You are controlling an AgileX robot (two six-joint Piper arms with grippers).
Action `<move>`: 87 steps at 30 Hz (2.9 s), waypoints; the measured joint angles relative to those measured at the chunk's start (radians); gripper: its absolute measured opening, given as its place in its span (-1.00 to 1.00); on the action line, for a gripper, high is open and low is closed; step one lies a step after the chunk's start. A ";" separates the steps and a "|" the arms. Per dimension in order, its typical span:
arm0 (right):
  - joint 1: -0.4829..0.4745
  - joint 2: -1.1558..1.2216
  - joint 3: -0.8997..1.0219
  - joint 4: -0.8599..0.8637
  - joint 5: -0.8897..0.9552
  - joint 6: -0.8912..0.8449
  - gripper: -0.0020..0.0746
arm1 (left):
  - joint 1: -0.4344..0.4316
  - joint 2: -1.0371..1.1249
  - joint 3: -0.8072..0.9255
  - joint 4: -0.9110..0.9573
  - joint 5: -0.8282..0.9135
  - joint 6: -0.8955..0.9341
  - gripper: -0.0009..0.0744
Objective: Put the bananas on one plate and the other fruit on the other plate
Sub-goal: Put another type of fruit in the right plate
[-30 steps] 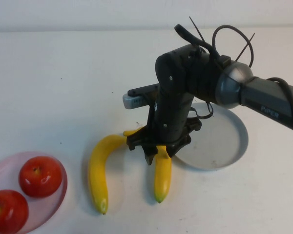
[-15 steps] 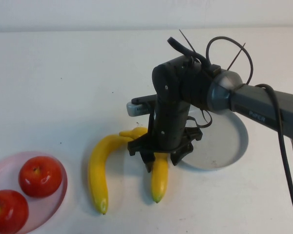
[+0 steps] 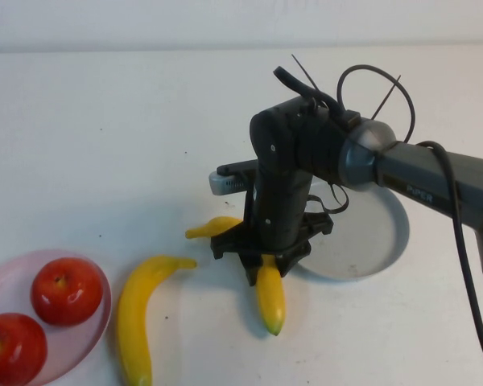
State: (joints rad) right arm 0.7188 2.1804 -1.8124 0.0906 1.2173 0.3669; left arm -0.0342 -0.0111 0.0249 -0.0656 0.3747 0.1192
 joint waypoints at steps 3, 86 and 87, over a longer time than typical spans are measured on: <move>0.000 -0.007 0.000 0.000 0.000 0.000 -0.15 | 0.000 0.000 0.000 0.000 0.000 0.000 -0.97; 0.257 0.106 -0.258 0.072 -0.120 0.100 0.25 | 0.000 0.000 0.000 0.000 0.000 0.000 -0.97; 0.257 0.108 -0.258 0.074 -0.127 0.101 0.25 | 0.000 0.000 0.000 0.000 0.000 0.000 -0.97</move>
State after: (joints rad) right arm 0.9760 2.2888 -2.0707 0.1643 1.0904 0.4678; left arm -0.0342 -0.0111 0.0249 -0.0656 0.3747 0.1192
